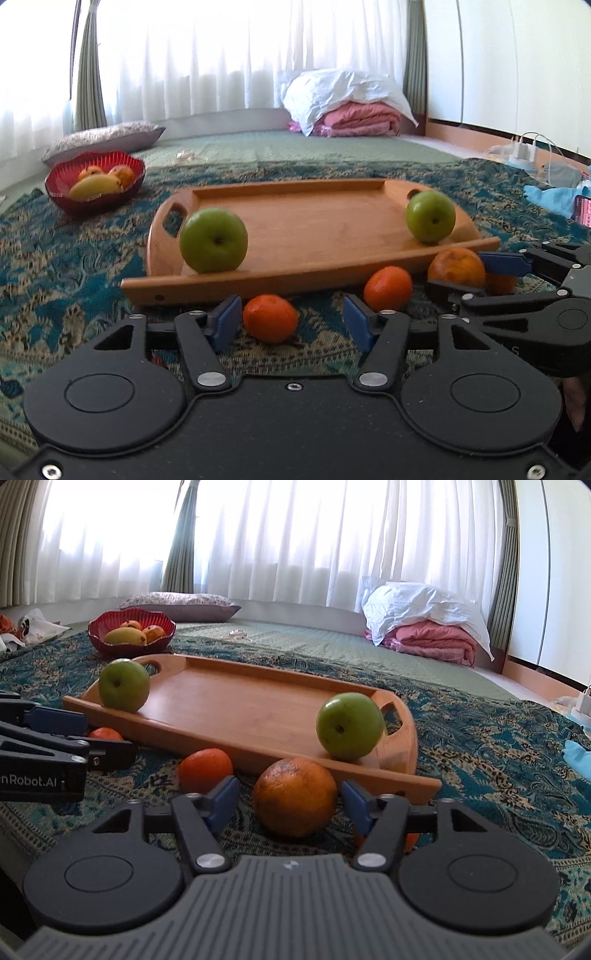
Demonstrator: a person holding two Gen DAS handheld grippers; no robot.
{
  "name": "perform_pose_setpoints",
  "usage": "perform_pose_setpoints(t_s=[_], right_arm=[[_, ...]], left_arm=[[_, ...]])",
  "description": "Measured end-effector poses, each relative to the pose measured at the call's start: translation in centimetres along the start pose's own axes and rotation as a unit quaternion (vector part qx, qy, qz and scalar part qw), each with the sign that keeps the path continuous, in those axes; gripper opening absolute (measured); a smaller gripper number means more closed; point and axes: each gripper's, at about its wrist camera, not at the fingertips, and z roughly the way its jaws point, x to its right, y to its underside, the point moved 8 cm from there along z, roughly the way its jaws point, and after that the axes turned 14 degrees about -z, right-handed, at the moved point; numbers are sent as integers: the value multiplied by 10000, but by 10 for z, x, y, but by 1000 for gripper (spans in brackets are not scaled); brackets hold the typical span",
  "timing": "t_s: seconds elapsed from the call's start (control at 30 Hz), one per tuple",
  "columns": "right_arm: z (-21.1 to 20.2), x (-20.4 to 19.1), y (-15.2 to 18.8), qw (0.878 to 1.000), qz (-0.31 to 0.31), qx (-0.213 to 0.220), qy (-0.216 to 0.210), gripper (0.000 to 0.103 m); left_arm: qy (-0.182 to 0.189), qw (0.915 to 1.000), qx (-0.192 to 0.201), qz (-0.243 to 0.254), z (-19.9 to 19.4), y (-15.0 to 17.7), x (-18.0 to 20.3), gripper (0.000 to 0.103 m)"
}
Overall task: Organize fruits
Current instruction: 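Grasp the large orange with the right tool while the left tool grasps a tangerine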
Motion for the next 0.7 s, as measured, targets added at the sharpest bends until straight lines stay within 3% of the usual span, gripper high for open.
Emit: perform_pose_setpoints(t_s=[0.3,0.7], right_arm=[[7,-2,5,9999,-45,-164,-1,65],[15,-3,3,9997,-124,-233,7,61]], left_arm=[[-166,9989,-332,-304,13,7,-14,49],[-217,9990,-263,-285,29,3,-13,45]])
